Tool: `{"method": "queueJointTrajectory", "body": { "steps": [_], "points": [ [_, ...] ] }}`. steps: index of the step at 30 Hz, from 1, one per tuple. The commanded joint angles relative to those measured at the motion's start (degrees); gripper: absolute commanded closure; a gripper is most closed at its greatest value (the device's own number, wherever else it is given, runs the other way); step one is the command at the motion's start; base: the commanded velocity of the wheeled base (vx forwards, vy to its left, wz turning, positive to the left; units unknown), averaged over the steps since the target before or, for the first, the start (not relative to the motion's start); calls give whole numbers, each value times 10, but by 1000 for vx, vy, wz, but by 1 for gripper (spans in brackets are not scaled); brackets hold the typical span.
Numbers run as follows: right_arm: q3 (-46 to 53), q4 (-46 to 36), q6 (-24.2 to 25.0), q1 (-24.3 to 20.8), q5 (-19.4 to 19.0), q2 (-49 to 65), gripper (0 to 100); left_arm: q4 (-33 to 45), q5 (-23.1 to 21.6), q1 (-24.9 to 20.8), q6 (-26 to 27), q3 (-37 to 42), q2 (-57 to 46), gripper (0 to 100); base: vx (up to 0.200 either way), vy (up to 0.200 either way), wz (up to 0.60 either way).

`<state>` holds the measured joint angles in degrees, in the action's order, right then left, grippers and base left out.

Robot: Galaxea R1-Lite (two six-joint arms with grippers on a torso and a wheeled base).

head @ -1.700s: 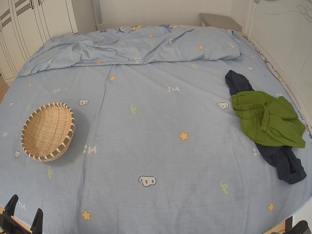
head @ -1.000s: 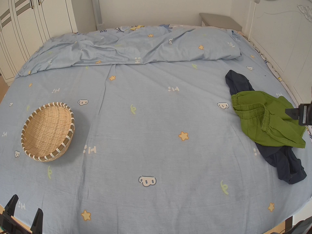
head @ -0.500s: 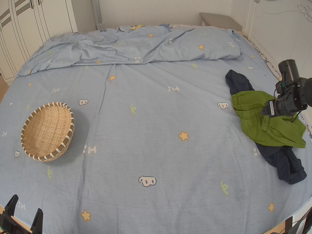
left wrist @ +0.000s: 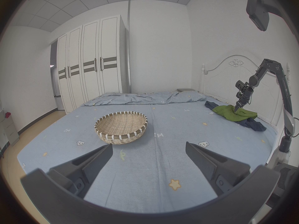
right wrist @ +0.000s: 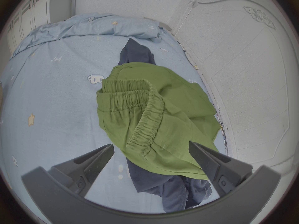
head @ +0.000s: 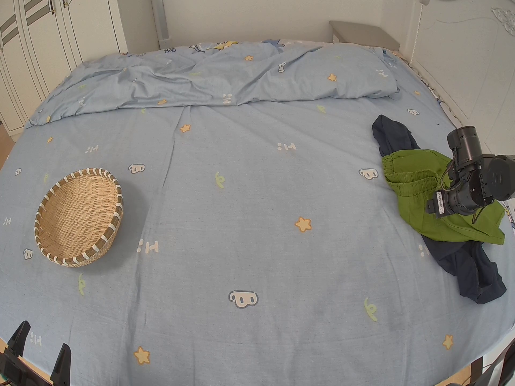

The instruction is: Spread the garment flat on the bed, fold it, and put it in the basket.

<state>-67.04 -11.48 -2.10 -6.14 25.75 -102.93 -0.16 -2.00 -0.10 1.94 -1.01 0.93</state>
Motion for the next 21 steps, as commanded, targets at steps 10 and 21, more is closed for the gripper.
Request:
{"method": "queueJointTrajectory", "body": {
  "steps": [10,21],
  "points": [
    [19,26,2,-31,7,-13,0,0,0,0,0,10,0,0,0,0,0],
    [10,63,-1,-15,7,-62,0,0,0,0,0,10,0,0,0,0,0]
  ]
}}
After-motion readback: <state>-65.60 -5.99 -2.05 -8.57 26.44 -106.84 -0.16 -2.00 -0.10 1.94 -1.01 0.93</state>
